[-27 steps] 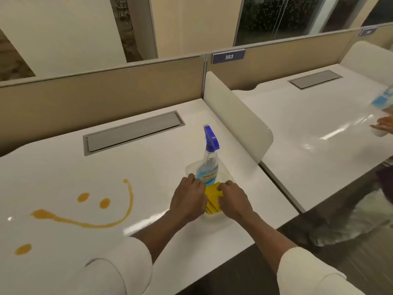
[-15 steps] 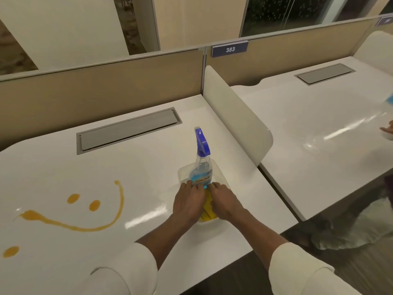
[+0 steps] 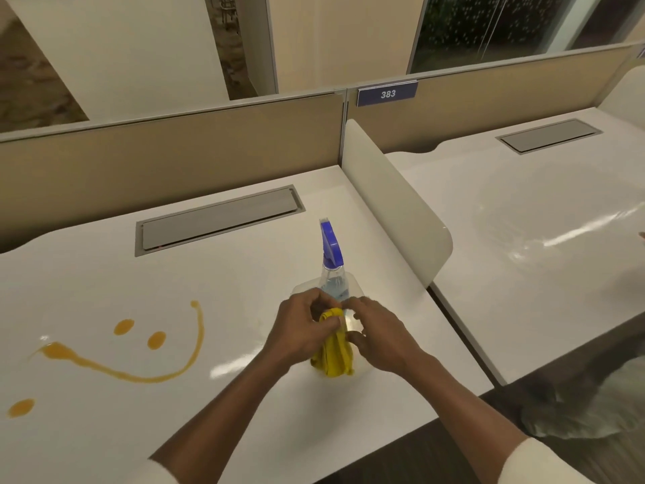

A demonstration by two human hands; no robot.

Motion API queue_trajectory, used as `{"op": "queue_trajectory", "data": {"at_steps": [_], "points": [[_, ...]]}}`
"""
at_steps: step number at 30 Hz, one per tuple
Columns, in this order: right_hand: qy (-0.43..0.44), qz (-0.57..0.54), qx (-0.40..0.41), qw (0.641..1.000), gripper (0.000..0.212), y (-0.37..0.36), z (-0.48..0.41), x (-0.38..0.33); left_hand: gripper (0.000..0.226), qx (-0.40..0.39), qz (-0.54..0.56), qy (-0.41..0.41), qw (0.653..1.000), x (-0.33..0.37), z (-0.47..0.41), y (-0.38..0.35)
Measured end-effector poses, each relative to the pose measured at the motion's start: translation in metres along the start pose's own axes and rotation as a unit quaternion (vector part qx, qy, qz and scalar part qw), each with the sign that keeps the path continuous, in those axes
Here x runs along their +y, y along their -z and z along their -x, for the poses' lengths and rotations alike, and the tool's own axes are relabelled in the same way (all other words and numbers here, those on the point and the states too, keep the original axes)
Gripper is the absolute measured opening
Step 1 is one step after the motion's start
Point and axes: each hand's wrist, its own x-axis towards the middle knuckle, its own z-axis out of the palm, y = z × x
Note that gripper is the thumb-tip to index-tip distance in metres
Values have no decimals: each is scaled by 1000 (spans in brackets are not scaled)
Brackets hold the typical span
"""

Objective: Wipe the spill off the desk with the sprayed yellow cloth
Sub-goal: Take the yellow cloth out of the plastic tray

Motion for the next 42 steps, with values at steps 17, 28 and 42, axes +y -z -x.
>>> {"op": "queue_trajectory", "data": {"at_steps": [17,28,42], "points": [[130,-285,244,918,15,-14,46,-129,14,221,128,27,966,18,66,108],[97,-356,181,912,10,1,1,-179,49,125,103,19,987,-26,121,150],[37,-456,15,889,18,53,-39,-252,88,-59,610,-143,777,-6,108,173]]}}
